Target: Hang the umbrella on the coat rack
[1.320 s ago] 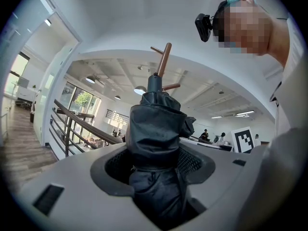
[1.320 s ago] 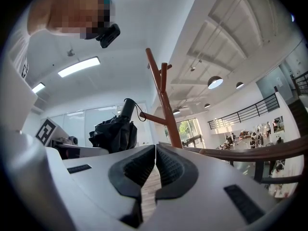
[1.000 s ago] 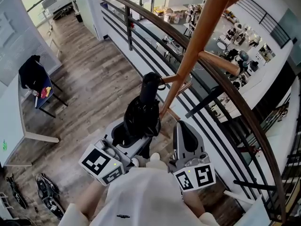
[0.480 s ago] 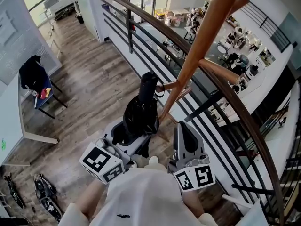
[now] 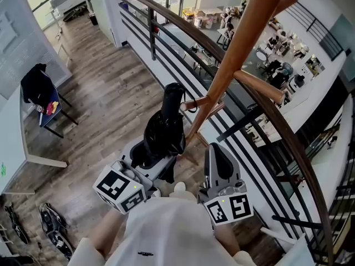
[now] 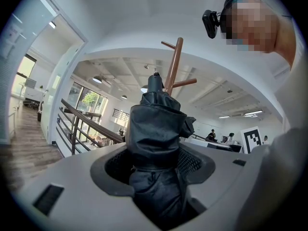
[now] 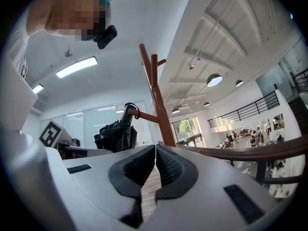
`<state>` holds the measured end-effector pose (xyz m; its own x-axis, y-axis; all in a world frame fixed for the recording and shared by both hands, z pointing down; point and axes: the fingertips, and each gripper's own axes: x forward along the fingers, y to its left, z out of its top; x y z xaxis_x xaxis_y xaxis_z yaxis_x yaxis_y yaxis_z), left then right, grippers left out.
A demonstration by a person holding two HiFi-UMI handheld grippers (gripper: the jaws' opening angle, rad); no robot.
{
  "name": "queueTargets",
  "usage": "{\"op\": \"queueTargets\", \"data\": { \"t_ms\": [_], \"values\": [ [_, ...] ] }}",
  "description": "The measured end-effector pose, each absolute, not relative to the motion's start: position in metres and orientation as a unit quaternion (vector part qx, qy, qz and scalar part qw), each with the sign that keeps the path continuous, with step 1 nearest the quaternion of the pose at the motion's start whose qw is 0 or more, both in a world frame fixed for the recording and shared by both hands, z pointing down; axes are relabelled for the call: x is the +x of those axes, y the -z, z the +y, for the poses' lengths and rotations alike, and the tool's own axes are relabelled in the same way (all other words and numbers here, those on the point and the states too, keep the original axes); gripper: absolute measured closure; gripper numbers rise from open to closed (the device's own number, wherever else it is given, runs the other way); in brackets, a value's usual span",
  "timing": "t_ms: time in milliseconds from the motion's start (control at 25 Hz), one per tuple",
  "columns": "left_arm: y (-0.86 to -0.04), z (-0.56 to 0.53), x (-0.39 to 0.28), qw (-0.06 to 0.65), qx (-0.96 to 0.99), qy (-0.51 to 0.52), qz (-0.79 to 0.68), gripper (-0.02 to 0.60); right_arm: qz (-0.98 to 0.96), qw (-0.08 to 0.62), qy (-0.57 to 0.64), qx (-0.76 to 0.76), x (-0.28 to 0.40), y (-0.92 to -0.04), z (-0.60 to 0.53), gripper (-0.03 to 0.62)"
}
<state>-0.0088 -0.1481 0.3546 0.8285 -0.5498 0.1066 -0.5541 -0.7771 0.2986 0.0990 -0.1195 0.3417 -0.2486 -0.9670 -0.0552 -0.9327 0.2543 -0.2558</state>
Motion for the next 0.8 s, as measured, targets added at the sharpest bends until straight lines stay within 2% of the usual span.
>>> {"op": "queueTargets", "data": {
  "t_ms": [800],
  "values": [
    [-0.388,-0.161,-0.002,0.170,0.941,-0.034,-0.289,0.314,0.772,0.088,0.091,-0.623,0.103,-0.346,-0.120,0.559]
  ]
}}
